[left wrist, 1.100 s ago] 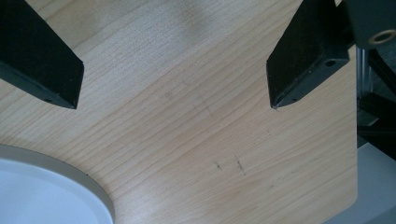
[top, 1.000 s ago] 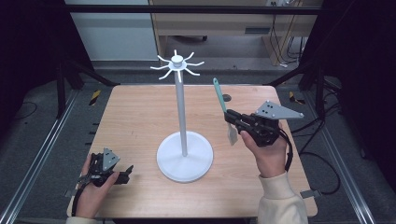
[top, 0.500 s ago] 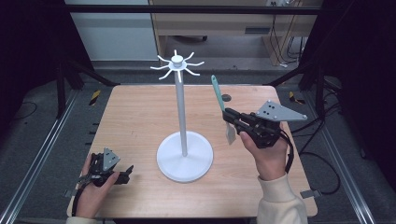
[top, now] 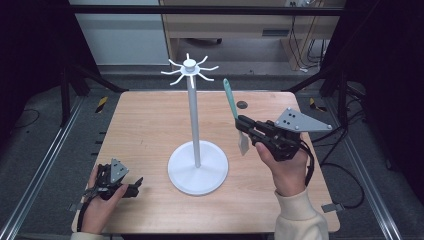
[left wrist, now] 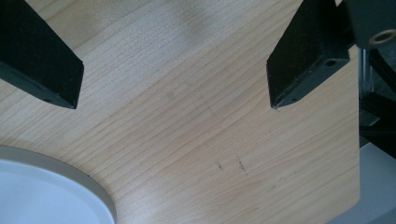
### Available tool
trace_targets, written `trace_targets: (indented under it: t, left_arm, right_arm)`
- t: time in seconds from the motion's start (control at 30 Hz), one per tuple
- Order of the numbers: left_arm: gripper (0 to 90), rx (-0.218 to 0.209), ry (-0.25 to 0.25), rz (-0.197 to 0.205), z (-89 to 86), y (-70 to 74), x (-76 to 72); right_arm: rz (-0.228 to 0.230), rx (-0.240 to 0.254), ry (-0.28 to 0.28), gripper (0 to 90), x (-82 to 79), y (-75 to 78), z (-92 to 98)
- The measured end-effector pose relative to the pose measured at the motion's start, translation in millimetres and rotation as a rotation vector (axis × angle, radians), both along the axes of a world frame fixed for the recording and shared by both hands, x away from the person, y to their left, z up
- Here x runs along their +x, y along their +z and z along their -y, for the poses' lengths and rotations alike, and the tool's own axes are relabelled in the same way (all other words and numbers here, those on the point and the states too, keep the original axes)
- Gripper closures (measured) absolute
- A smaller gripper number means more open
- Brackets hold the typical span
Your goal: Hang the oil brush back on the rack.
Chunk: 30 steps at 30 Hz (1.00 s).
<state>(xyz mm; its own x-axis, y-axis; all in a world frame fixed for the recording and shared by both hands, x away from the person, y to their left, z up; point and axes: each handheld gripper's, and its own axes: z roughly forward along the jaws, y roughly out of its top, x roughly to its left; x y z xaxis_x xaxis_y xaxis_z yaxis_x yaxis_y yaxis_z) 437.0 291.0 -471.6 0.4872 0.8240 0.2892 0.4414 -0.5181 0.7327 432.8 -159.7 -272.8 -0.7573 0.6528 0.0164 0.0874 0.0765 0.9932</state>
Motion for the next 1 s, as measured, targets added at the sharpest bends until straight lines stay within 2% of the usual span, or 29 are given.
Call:
trace_targets:
  t: [0.6,1.0]
  left_arm:
    - [3.3,0.007,-0.004,-0.006,0.3,-0.3,0.1]
    - [3.3,0.008,-0.008,-0.01,0.6,-0.6,0.2]
  right_arm:
    - [0.035,0.015,0.024,82.2,-5.0,10.5,-9.1]
    - [0.039,0.006,0.032,82.2,-3.8,11.8,-16.5]
